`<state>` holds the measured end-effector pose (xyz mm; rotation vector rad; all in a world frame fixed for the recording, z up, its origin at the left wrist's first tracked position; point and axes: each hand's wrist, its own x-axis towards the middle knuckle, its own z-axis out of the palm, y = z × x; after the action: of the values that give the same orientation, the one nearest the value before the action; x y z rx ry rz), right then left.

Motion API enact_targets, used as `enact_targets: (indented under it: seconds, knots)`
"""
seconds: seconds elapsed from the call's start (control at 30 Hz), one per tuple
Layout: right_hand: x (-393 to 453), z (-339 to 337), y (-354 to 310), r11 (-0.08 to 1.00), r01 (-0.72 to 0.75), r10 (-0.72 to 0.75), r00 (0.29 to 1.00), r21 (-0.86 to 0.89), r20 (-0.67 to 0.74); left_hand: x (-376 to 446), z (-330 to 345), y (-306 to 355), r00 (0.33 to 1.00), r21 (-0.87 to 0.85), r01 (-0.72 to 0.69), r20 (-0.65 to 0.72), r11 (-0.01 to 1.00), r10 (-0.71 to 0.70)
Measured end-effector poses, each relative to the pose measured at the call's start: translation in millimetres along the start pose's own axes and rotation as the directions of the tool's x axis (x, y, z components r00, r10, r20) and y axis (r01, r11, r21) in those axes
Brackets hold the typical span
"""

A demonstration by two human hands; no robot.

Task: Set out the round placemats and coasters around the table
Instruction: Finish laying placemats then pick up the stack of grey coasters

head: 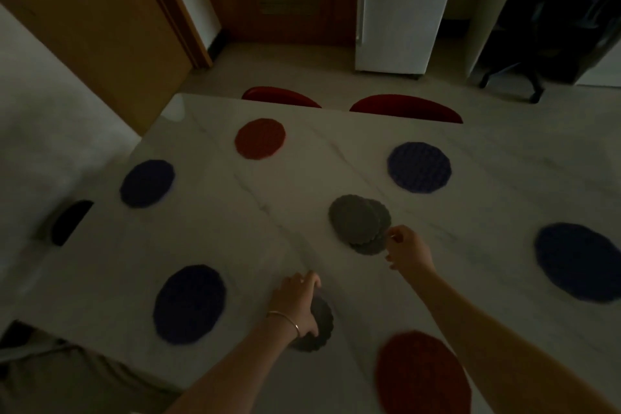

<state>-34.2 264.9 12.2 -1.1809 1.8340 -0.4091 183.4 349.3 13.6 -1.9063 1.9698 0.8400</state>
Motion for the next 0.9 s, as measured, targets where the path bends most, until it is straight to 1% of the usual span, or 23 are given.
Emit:
enact_targets:
  seconds: [0.1,0.17,0.27,0.33,0.4,0.47,0.57,0.63,0.67,0.7,0.77,0.87,0.9]
  knots:
    - [2,0,0,1.0,0.004,-0.004,1.0,-0.011,0.018,3,-2,1,0.999,0.026,0.001,0.05,1.0,-0.003]
    - [2,-1,0,1.0,0.007,-0.007,1.0,-0.027,0.015,8,-6,1,0.995,0.007,-0.005,0.096,1.0,0.005]
    - [4,-2,-2,0.999,0.01,-0.01,1.0,-0.044,-0.012,19,-25,3,0.983,-0.124,-0.015,0.18,0.992,0.037]
    - [6,-3,-4,0.999,0.007,-0.009,1.0,-0.043,-0.029,30,-44,9,0.981,-0.256,0.001,0.189,0.967,0.049]
    - [9,-6,-7,1.0,-0.004,0.002,0.999,-0.028,-0.042,42,-64,15,0.99,-0.448,0.009,0.132,0.894,0.056]
    - [12,-9,-8,1.0,-0.018,0.018,0.998,0.004,-0.061,55,-82,24,0.999,-0.614,-0.005,0.032,0.789,0.032]
    - [21,-12,-5,0.999,-0.017,0.022,0.995,0.05,-0.102,83,-98,35,0.995,-0.717,-0.03,-0.085,0.696,-0.044]
    - [28,-12,-2,0.999,-0.016,0.019,0.996,0.035,-0.091,104,-99,43,0.988,-0.758,-0.032,-0.124,0.652,-0.096]
    - [31,-12,-1,0.999,-0.02,0.023,0.996,0.033,-0.083,114,-98,47,0.984,-0.761,-0.03,-0.135,0.648,-0.113]
    - [34,-12,-1,0.999,-0.028,0.031,0.997,0.04,-0.075,121,-96,51,0.98,-0.746,-0.028,-0.15,0.665,-0.127]
    - [37,-10,-2,0.994,-0.072,0.076,0.996,0.082,-0.052,134,-90,58,0.967,-0.674,-0.019,-0.199,0.739,-0.157]
    - [38,-7,-3,0.966,-0.176,0.182,0.983,0.19,-0.018,141,-80,65,0.943,-0.466,0.038,-0.277,0.884,-0.186]
    - [38,-6,-4,0.95,-0.212,0.221,0.975,0.228,-0.012,141,-77,67,0.937,-0.418,0.059,-0.291,0.907,-0.195]
